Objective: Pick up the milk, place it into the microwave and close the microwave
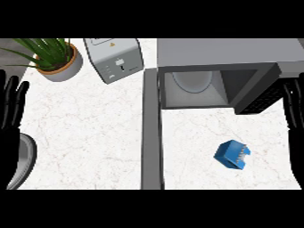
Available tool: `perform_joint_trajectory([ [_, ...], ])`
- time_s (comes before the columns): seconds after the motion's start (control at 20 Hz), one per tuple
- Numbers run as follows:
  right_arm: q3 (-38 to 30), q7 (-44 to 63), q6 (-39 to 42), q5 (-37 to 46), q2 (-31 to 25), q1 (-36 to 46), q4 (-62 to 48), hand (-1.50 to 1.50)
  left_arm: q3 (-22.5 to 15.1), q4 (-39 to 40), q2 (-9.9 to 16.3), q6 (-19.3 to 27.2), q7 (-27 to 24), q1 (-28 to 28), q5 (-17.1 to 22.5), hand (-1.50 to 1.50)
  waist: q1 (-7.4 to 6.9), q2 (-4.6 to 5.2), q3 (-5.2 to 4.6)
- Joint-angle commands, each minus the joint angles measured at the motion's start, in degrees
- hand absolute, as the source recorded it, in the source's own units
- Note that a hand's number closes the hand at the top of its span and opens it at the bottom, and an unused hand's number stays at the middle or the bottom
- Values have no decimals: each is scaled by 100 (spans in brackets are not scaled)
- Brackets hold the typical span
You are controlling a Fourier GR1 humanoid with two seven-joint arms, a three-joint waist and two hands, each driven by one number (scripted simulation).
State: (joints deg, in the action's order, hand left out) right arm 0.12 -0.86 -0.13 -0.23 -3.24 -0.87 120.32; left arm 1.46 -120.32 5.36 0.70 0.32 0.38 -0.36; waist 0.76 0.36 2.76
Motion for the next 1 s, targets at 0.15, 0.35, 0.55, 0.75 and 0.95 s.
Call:
perform_joint_trajectory([
  [0.15,450,157,-532,987,221,-13,359,-150,237,645,374,-571,-216,-487,441,-150,-42,-35,-282],
  [0.35,973,710,-1182,922,317,-392,839,-150,395,516,189,-448,486,-377,968,-150,-62,-49,-278],
  [0.55,1796,504,-1987,1480,321,-511,583,-150,479,4,289,-740,592,141,1276,-150,-107,-52,-277],
  [0.75,1552,780,-2024,1569,323,-62,180,-150,310,-1,58,-662,473,274,1052,-150,-95,-39,-276],
  [0.95,1743,566,-1824,1668,278,-1134,751,-150,626,41,181,-1013,156,619,1365,-150,-73,-45,-277],
])
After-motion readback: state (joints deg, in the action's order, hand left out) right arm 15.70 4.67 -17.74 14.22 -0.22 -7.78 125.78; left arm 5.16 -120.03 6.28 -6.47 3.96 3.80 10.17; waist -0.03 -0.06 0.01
